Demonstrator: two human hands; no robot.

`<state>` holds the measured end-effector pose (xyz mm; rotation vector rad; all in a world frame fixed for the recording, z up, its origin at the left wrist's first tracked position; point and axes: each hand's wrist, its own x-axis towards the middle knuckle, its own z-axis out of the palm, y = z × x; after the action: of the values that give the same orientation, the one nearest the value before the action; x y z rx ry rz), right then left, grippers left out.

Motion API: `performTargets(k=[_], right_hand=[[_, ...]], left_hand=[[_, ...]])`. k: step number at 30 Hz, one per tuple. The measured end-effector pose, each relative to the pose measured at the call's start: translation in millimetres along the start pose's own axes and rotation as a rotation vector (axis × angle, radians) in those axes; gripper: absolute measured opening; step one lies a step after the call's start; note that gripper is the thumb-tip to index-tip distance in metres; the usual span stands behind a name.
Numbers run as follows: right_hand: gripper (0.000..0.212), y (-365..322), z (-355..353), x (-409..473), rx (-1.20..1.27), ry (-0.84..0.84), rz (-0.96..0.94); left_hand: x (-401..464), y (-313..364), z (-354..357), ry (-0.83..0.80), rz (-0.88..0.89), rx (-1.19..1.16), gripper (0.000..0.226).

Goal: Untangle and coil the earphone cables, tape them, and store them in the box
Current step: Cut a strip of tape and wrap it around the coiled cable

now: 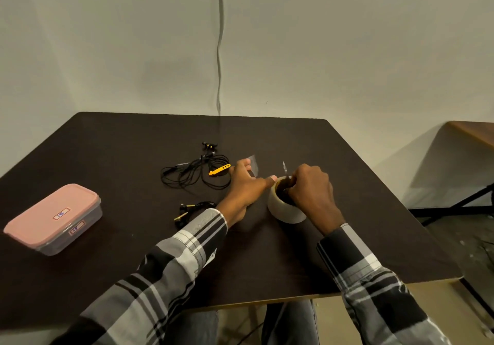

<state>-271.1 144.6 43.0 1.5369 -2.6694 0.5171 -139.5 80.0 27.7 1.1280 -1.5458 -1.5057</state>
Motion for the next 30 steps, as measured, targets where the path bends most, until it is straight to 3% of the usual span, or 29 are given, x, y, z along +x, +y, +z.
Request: performTargets(k=[4, 8, 17, 22, 26, 30], right_hand=[[0.025, 1, -3, 5, -0.065, -0.022, -0.066], [0.025, 0, -6, 7, -0.084, -0.043, -0.089], [0.029, -3, -18, 5, -0.115, -0.121, -0.079], [0.024, -7, -28, 5, -0.087, -0.070, -0.066], [0.016, -31, -35, -9, 0.286, 0.171, -0.127], [0.034, -73, -31, -30, 0.862, -0.029, -0.076]], left_hand=[[-10, 12, -18, -0.047, -0.031, -0.141, 0.039], [-16, 19, -35, -0.046, -0.006, -0.167, 0.021], [-25, 18, -62, -0.035, 0.057, -0.148, 0.021], [-30, 17, -74, -0.042, 0.080, -0.155, 0.024], [-34, 22, -88, -0.032, 0.094, -0.143, 0.026], [-39, 26, -102, 0.002, 0.110, -0.124, 0.026]])
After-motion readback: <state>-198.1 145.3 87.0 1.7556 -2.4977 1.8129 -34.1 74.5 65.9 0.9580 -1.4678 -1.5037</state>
